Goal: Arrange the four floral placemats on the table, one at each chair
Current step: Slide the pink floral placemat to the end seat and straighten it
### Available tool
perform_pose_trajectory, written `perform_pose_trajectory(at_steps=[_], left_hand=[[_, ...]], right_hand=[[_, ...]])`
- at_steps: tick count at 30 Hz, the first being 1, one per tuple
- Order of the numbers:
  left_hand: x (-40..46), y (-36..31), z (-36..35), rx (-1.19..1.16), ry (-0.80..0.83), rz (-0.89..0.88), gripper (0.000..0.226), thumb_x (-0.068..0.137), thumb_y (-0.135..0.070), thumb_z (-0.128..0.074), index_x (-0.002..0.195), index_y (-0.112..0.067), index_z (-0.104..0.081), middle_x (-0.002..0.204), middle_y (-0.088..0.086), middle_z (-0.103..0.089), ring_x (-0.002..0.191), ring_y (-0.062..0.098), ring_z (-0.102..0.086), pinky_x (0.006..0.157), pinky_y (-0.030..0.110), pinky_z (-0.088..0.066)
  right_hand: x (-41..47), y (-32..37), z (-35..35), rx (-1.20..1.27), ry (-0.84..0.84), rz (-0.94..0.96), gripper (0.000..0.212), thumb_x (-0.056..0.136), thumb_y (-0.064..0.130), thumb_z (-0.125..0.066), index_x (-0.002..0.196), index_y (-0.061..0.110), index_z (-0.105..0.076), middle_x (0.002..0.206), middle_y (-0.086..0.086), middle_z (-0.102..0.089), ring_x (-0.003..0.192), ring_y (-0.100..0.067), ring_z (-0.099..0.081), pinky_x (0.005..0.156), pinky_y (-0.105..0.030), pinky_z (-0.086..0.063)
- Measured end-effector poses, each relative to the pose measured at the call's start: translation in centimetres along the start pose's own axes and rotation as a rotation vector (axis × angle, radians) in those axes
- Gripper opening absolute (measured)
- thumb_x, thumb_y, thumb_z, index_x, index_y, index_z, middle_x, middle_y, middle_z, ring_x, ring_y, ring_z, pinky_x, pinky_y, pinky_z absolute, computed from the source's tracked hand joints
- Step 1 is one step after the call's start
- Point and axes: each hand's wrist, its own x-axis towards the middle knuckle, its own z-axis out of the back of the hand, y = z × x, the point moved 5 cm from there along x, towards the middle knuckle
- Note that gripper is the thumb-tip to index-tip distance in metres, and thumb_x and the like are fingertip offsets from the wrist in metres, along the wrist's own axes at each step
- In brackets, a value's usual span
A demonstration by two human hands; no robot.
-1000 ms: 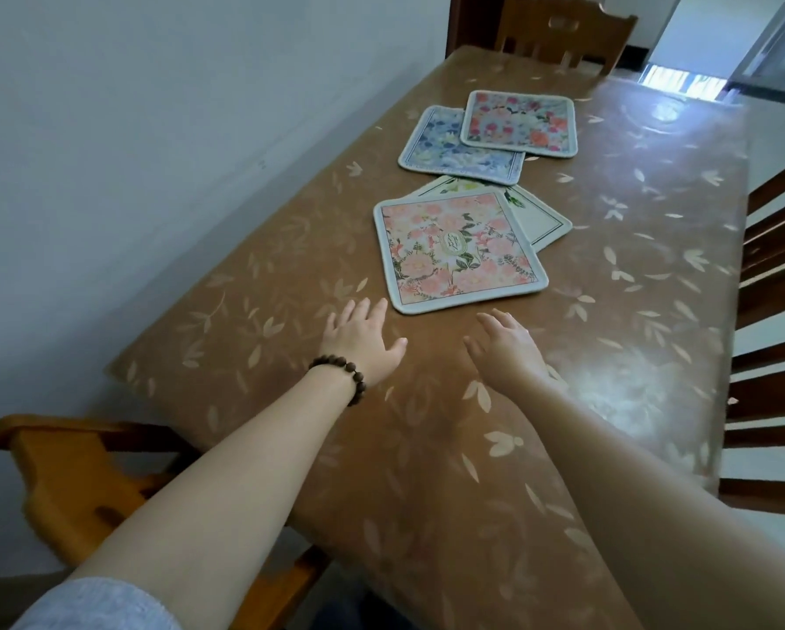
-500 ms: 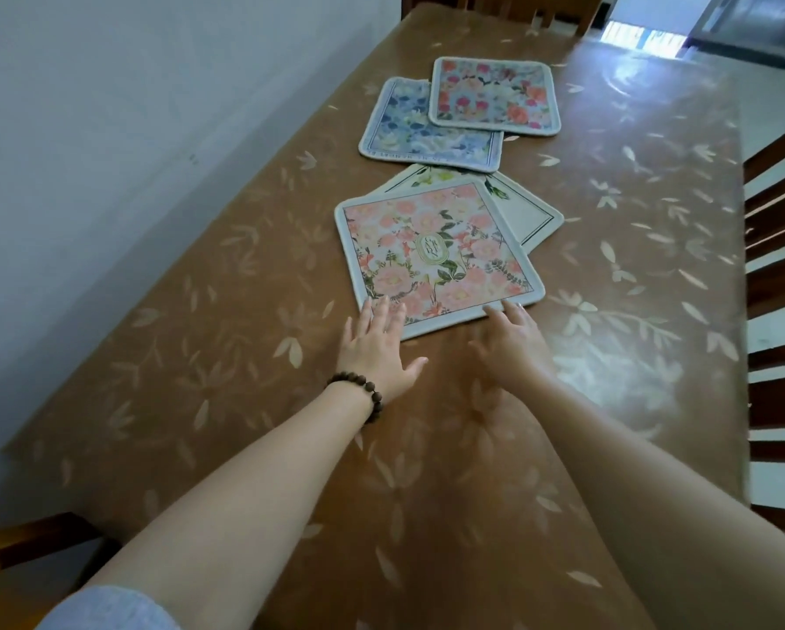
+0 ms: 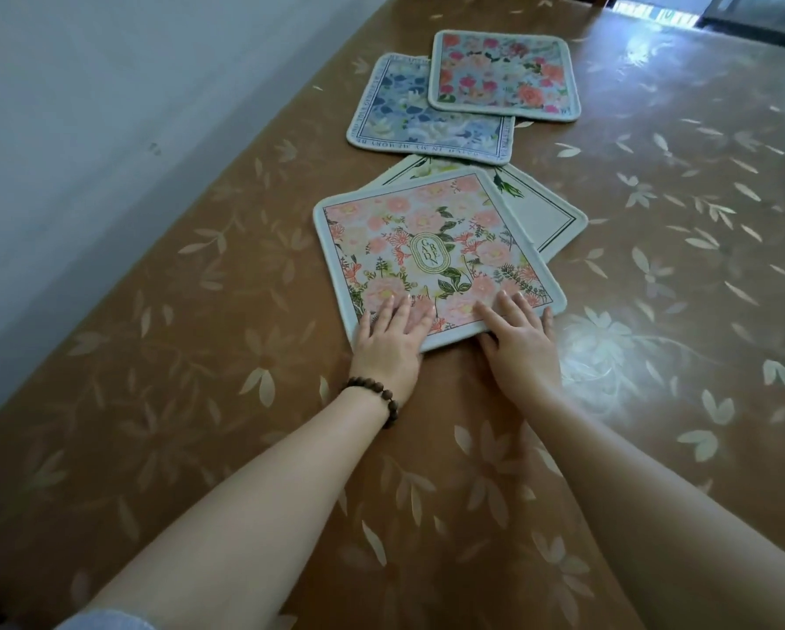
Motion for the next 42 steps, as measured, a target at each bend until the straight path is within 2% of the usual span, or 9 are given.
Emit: perform_pose_trajectory(at_steps=[2, 5, 11, 18, 24, 31, 37, 39, 42], left_hand=[[-0.2, 0.6, 0.2, -0.005, -0.006, -0.014, 0.058, 0.097, -0.024, -0.039, 0.147, -0.036, -0.012, 0.157, 0.002, -0.012, 0.144, 0.021, -0.005, 0.115, 0.043, -0.001], [-1.1, 1.6, 0.8, -0.008, 0.034, -0.030, 0.060, 0.095, -0.031, -0.046, 0.147, -0.037, -0.015, 0.157, 0.002, -0.012, 0.144, 0.020, -0.004, 0.114, 0.040, 0.001], [-4.4, 5.1, 2.0, 0.002, 0.085, -0.018, 0.046, 0.100, -0.036, -0.029, 0.145, -0.038, -0.021, 0.157, 0.001, -0.015, 0.144, 0.018, -0.008, 0.116, 0.038, -0.003], [-10.7, 11.9, 2.7, 0.075, 0.190, 0.131, 0.057, 0.094, -0.056, -0.024, 0.147, -0.039, -0.013, 0.158, 0.003, -0.007, 0.144, 0.025, 0.002, 0.114, 0.045, -0.002], [-17.4, 18.3, 3.5, -0.005, 0.227, 0.251, 0.059, 0.091, -0.061, -0.033, 0.145, -0.046, -0.012, 0.156, 0.014, 0.009, 0.143, 0.034, 0.006, 0.112, 0.048, -0.015], [-23.2, 22.7, 4.3, -0.084, 0.260, 0.179, 0.078, 0.083, -0.062, -0.050, 0.147, -0.033, -0.016, 0.154, 0.020, -0.005, 0.137, 0.038, -0.015, 0.107, 0.050, -0.027], [-26.7, 26.2, 5.0, -0.125, 0.304, 0.144, 0.099, 0.068, -0.071, -0.061, 0.147, -0.031, -0.015, 0.155, 0.015, -0.007, 0.139, 0.034, -0.012, 0.107, 0.049, -0.028], [-27.3, 27.0, 5.1, -0.113, 0.334, 0.136, 0.106, 0.063, -0.073, -0.064, 0.147, -0.033, -0.013, 0.155, 0.014, -0.007, 0.140, 0.033, -0.011, 0.108, 0.050, -0.026], [-27.5, 27.8, 5.1, -0.065, 0.382, 0.128, 0.119, 0.055, -0.078, -0.065, 0.147, -0.037, -0.003, 0.157, 0.013, 0.000, 0.143, 0.033, -0.003, 0.112, 0.049, -0.017]], right_hand=[[-0.2, 0.1, 0.0, -0.002, -0.008, 0.025, 0.038, 0.097, 0.036, -0.042, 0.135, 0.031, -0.049, 0.149, -0.010, -0.037, 0.143, -0.025, -0.022, 0.118, -0.046, -0.002], [-1.1, 0.9, 0.3, 0.017, 0.000, 0.047, 0.036, 0.098, 0.035, -0.041, 0.133, 0.031, -0.051, 0.147, -0.011, -0.040, 0.142, -0.025, -0.025, 0.118, -0.046, -0.009], [-3.5, 3.3, 0.3, 0.062, 0.042, 0.122, 0.035, 0.097, 0.028, -0.044, 0.131, 0.031, -0.053, 0.145, -0.008, -0.044, 0.140, -0.026, -0.030, 0.116, -0.044, -0.016], [-9.3, 9.9, -1.2, 0.090, 0.088, 0.152, 0.033, 0.095, 0.036, -0.049, 0.127, 0.031, -0.058, 0.139, -0.008, -0.051, 0.135, -0.030, -0.037, 0.115, -0.049, -0.021], [-16.5, 17.7, -2.3, 0.124, 0.069, 0.113, 0.031, 0.092, 0.032, -0.057, 0.121, 0.023, -0.064, 0.135, -0.013, -0.055, 0.130, -0.035, -0.044, 0.114, -0.049, -0.023], [-23.3, 24.3, -3.9, 0.107, 0.116, -0.008, 0.036, 0.095, 0.038, -0.047, 0.129, 0.028, -0.056, 0.144, -0.009, -0.045, 0.137, -0.031, -0.034, 0.115, -0.046, -0.021], [-27.7, 28.5, -4.8, 0.130, 0.103, -0.043, 0.038, 0.095, 0.042, -0.045, 0.130, 0.030, -0.054, 0.145, -0.006, -0.044, 0.137, -0.028, -0.032, 0.113, -0.047, -0.023], [-28.3, 29.0, -5.2, 0.113, 0.129, -0.060, 0.047, 0.093, 0.052, -0.043, 0.136, 0.034, -0.046, 0.152, -0.006, -0.032, 0.141, -0.028, -0.023, 0.115, -0.045, -0.017], [-28.8, 28.0, -5.5, 0.104, 0.170, -0.178, 0.081, 0.081, 0.074, -0.038, 0.148, 0.041, -0.007, 0.158, -0.002, 0.008, 0.145, -0.024, 0.009, 0.114, -0.039, 0.004]])
